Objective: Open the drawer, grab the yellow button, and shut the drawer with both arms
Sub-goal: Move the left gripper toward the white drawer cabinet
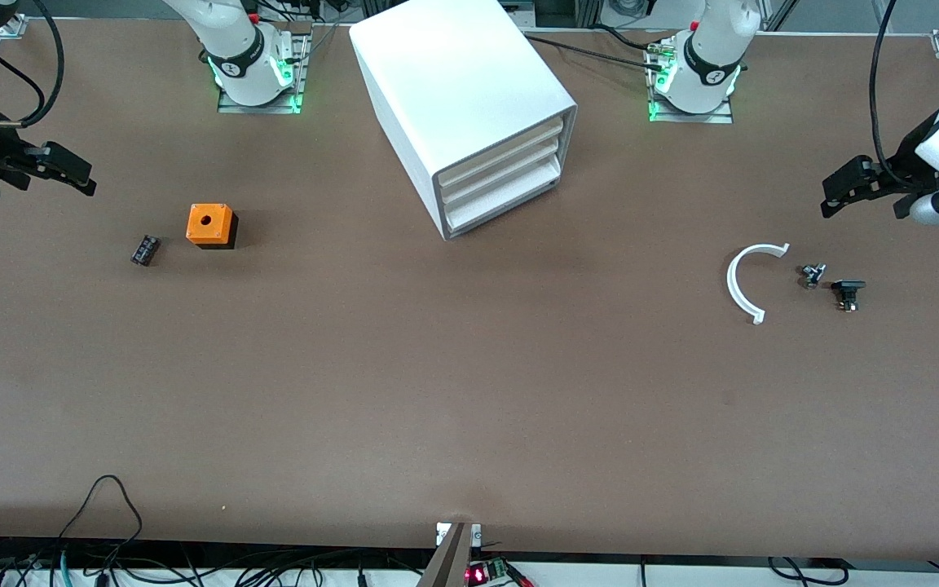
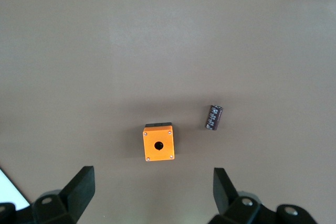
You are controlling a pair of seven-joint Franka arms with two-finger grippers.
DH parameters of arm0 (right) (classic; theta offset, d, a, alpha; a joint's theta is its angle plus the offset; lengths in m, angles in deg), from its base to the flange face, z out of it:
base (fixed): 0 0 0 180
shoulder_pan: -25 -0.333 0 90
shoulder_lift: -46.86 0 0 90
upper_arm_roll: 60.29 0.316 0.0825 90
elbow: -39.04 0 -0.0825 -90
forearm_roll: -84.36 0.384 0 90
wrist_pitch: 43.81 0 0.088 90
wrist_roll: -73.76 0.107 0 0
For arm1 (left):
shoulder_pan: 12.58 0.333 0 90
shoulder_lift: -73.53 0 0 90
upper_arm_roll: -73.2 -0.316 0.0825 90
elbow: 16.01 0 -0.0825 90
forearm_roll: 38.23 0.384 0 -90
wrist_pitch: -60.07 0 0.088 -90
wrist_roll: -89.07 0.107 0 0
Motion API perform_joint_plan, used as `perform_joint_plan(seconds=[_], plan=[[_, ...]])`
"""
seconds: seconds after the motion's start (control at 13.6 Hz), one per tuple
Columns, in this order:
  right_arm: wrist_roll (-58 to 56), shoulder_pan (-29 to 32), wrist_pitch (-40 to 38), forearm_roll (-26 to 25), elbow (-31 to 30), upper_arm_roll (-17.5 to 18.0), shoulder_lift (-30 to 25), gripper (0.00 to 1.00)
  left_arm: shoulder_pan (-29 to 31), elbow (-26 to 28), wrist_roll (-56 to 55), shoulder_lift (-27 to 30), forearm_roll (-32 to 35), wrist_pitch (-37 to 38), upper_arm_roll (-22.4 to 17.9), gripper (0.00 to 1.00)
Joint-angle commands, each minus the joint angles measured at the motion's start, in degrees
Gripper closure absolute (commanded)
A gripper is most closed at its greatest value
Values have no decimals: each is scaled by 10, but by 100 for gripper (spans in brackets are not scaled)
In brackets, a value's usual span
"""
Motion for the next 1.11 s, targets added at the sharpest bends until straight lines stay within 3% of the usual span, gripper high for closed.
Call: perform_joint_plan(seconds=[0.0, 0.52, 1.03], plan=[[-9, 0, -7, 3, 9, 0, 5, 0, 1, -21, 15, -10, -11, 14, 0, 0], [-8, 1, -2, 3, 18, -1, 7, 0, -8, -22, 15, -13, -9, 14, 3, 0], [-5, -12, -9, 2, 67, 1, 41, 0, -5, 13, 20, -122, -22, 34, 65, 0]])
